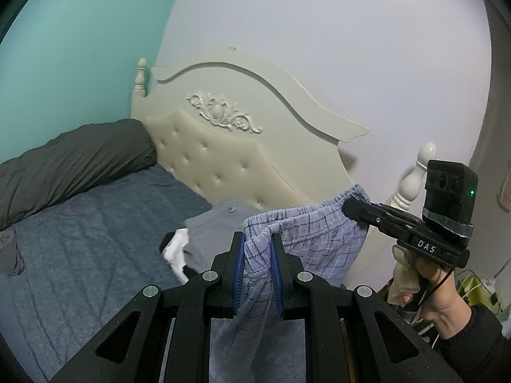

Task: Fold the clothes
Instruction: 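Carry the shorts with both grippers toward the clothes stack by the headboard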

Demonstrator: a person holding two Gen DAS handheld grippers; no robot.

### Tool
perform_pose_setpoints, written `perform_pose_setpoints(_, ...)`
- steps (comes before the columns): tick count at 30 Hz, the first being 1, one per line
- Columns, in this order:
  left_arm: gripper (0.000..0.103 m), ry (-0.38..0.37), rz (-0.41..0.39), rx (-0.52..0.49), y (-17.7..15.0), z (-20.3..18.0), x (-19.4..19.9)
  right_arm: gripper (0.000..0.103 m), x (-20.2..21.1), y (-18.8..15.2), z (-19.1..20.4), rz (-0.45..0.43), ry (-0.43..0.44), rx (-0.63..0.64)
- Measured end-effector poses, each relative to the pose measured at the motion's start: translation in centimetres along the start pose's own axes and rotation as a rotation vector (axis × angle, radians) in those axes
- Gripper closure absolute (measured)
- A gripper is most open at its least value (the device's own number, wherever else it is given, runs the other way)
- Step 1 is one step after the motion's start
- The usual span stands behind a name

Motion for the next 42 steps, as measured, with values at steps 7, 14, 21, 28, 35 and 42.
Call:
perform_pose_setpoints(7,0.086,-0.015,0.035,-0.036,0.9,-1.6,-4.4,0.092,1.1,0.3,-4.5,-0.001,-0.057,-0.015)
perform_pose_setpoints(14,0.086,-0.007,0.075,-0.017,1.8,0.0,-10.0,0.092,-1.3,0.5,-8.8,0.026,-0.099,-0.019)
perform_pose_setpoints(21,0.086,0.029,0.119,0.011,2.2,3.8,-15.7,0.092,-6.9,0.5,-13.6,0.092,-0.140,-0.047)
perform_pose_setpoints(28,0.086,0.069,0.177,0.064,1.0,8.9,-21.7,0.092,-13.6,-1.7,-17.3,0.199,-0.187,-0.059)
perform_pose_setpoints(35,0.086,0.104,0.237,0.060,-1.9,12.8,-27.1,0.092,-18.4,-4.8,-20.6,0.289,-0.236,-0.047)
perform_pose_setpoints(42,0.084,0.138,0.284,0.074,-4.5,15.0,-30.2,0.088,-21.0,-7.8,-22.5,0.387,-0.286,-0.026)
Point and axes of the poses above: each gripper's, at about its wrist camera, not at the fingertips, and x roughly against the way its jaws point, z to its left, y to its top, the point moved 8 cm from there along -x, roughly the way its jaws point, and after that the axes turned 8 degrees about -z, right-handed, at the moved point
